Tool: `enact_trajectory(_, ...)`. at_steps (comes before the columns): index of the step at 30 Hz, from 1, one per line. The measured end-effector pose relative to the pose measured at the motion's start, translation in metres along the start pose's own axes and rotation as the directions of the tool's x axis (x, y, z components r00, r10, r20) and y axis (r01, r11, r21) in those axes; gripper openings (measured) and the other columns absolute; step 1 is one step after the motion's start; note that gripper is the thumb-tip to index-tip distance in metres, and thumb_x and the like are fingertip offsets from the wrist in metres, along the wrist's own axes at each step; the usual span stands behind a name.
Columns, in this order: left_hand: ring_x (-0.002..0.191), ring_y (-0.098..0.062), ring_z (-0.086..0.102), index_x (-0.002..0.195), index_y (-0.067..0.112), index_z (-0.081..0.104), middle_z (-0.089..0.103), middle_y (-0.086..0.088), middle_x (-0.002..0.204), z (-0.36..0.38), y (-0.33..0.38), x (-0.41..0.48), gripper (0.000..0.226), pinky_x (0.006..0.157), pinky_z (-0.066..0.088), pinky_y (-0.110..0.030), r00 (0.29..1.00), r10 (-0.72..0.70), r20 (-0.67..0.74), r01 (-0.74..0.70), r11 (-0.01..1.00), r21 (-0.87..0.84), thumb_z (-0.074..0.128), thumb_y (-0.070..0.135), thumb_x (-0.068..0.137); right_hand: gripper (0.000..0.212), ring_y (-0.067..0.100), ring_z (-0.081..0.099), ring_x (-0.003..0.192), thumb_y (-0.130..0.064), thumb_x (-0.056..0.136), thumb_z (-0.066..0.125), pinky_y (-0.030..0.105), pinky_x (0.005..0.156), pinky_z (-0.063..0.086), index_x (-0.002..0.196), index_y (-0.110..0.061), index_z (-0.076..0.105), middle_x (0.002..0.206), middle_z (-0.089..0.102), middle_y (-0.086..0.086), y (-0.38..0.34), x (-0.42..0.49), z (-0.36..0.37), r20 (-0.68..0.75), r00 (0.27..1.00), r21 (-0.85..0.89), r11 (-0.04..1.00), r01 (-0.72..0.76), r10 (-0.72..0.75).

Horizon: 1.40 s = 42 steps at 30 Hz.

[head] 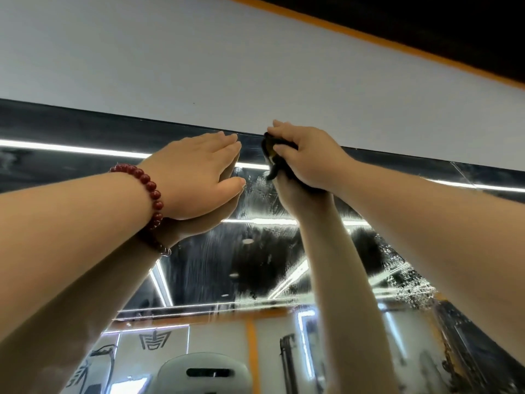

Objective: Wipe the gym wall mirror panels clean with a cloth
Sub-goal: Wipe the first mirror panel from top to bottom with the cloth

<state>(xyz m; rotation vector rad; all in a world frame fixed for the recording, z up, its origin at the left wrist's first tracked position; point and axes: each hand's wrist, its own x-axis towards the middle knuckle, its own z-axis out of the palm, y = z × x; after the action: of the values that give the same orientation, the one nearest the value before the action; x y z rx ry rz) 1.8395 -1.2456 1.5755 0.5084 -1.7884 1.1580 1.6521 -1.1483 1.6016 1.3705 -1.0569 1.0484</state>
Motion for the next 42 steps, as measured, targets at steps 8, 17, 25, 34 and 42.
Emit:
enact_trajectory(8,0.151,-0.009,-0.001,0.158,0.023,0.004,-0.001,0.009,0.165,-0.008,-0.005,-0.007,0.062,0.121,0.005,-0.031,1.0,-0.023,0.022,0.024,0.999,-0.027,0.025,0.044,0.104,0.045,0.0,0.021,0.145,-0.013,0.102,0.05,0.019,0.118,0.006,0.144,-0.029,0.049,0.156,0.035,-0.013,-0.012,-0.051,0.005,0.204,0.933,-0.023,0.951,0.307,-0.296)
enact_trajectory(17,0.15,-0.006,-0.006,0.157,0.026,-0.002,-0.007,0.012,0.164,-0.01,-0.008,-0.022,0.061,0.12,0.002,-0.028,0.998,-0.035,0.052,0.037,0.998,-0.043,0.023,0.043,0.104,0.044,0.006,0.021,0.147,-0.015,0.103,0.047,0.03,0.122,0.009,0.145,-0.029,0.048,0.157,0.035,-0.011,-0.027,-0.024,0.012,0.146,0.971,-0.03,0.98,0.196,-0.19)
enact_trajectory(25,0.15,-0.005,-0.006,0.158,0.024,0.002,-0.005,0.012,0.165,-0.019,0.004,-0.025,0.06,0.119,0.001,-0.027,0.999,0.015,0.047,-0.014,0.999,-0.032,0.023,0.04,0.104,0.044,0.004,0.018,0.147,-0.017,0.102,0.05,0.031,0.123,0.004,0.144,-0.029,0.048,0.152,0.034,-0.019,-0.017,-0.075,0.002,0.233,0.915,0.011,0.942,0.336,-0.33)
enact_trajectory(34,0.15,-0.006,-0.005,0.158,0.022,-0.001,-0.006,0.01,0.165,-0.009,0.007,-0.034,0.062,0.109,-0.007,-0.015,0.998,0.019,0.053,-0.017,0.999,-0.048,0.022,0.041,0.103,0.043,0.006,0.017,0.149,-0.022,0.103,0.047,0.032,0.121,0.004,0.145,-0.029,0.047,0.158,0.033,-0.011,-0.016,-0.069,0.003,0.207,0.943,-0.057,0.959,0.277,-0.26)
enact_trajectory(42,0.15,-0.006,-0.005,0.158,0.025,0.0,-0.006,0.012,0.164,-0.011,0.012,-0.048,0.063,0.118,-0.001,-0.025,0.996,0.038,0.077,-0.034,0.998,-0.053,0.023,0.043,0.102,0.044,0.007,0.024,0.146,-0.019,0.099,0.051,0.021,0.121,0.012,0.143,-0.025,0.051,0.154,0.039,-0.007,-0.017,-0.101,-0.006,0.233,0.904,0.059,0.933,0.355,-0.358)
